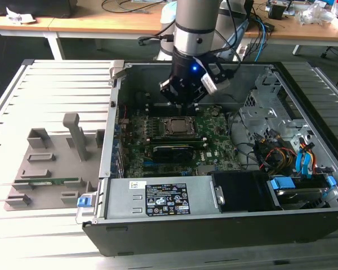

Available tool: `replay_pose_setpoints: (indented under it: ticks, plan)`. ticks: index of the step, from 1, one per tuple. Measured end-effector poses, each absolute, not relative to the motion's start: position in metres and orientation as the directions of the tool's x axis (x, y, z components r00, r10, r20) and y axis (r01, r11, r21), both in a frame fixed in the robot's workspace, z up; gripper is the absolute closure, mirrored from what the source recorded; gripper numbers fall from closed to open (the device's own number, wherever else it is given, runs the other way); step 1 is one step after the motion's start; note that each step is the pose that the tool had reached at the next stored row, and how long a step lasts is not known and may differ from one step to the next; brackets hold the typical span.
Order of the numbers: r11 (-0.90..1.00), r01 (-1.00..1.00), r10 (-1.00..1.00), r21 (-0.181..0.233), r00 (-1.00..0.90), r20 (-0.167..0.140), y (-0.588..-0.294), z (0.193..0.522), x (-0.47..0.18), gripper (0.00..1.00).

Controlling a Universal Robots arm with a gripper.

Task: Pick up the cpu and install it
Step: 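Install the second cpu locking lever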

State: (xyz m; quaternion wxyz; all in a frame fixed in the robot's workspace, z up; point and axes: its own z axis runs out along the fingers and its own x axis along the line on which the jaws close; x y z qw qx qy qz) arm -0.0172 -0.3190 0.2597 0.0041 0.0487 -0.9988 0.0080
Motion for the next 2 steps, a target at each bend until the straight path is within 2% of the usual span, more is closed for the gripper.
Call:
replay_pose_setpoints:
  ticks: [2]
  plan:
    - [0.995, -0.097, -0.097, -0.016, -0.995, 0.009, -0.3191, 0.2602, -0.0173, 0.89]
